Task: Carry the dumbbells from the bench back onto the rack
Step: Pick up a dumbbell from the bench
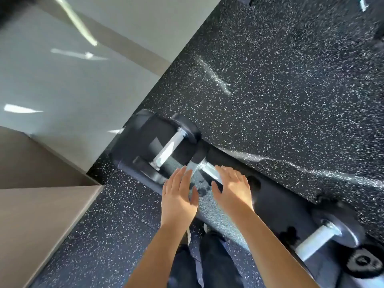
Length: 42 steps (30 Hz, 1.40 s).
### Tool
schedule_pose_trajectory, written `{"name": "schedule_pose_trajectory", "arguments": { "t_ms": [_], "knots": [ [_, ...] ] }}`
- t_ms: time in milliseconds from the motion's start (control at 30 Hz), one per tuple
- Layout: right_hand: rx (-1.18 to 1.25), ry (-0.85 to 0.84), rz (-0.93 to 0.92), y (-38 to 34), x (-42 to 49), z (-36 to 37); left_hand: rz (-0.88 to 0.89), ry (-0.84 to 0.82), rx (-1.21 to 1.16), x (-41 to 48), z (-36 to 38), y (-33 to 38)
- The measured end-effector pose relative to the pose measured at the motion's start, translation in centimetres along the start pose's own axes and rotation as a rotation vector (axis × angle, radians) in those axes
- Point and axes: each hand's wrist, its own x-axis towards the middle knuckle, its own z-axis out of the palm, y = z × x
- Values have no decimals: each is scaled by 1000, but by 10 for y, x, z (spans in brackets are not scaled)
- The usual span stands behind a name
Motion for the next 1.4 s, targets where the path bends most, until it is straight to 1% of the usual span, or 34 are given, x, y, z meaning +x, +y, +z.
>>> {"name": "schedule_pose_trajectory", "arguments": {
  "t_ms": [100, 167, 267, 433, 533, 733, 833, 933, 1033, 1133, 1200, 1333, 1400],
  "knots": [
    [2, -11, 2, 10, 20, 19, -19, 7, -58, 11, 28, -12],
    [72, -37, 30, 16, 31, 29, -29, -24, -84, 17, 44, -19],
    [176, -30, 55, 25, 43, 42, -60, -40, -107, 24, 62, -25],
    [190, -32, -34, 36, 53, 55, -39, -23, -200, 36, 79, -29],
    [219, -87, -36, 41, 61, 55, -37, 4, -275, 43, 85, -28],
    [153, -245, -39, 47, 80, 50, -156, 82, -469, 54, 91, -28],
    [224, -321, -30, 47, 85, 41, -211, 124, -480, 57, 92, -25],
    [289, -374, 27, 41, 83, 34, -267, 124, -478, 56, 85, -18],
    [381, -399, 78, 31, 66, 27, -290, 88, -503, 54, 69, -12],
    [461, -386, 133, 21, 42, 12, -289, -3, -540, 55, 48, -6],
    [518, -365, 156, 13, 25, -1, -237, -55, -586, 57, 28, 4],
    [609, -354, 170, -5, -11, -39, -92, -91, -598, 57, -16, 32],
    [662, -341, 185, -13, -34, -59, -70, -143, -591, 56, -38, 50]
  ]
}}
